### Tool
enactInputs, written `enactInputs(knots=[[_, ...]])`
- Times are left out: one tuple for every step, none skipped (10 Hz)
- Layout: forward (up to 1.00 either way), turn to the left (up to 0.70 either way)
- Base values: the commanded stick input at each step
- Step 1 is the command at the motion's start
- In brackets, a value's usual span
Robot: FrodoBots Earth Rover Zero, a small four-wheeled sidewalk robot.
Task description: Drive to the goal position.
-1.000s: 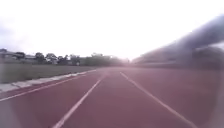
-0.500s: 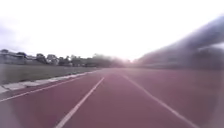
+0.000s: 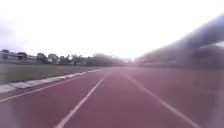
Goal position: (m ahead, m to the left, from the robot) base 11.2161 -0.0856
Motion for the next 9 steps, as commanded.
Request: enactInputs(knots=[[0.70, 0.00], [0.70, 0.00], [0.70, 0.00], [0.70, 0.00], [0.70, 0.00], [0.70, 0.00], [0.70, 0.00], [0.70, 0.00], [0.70, 0.00]])
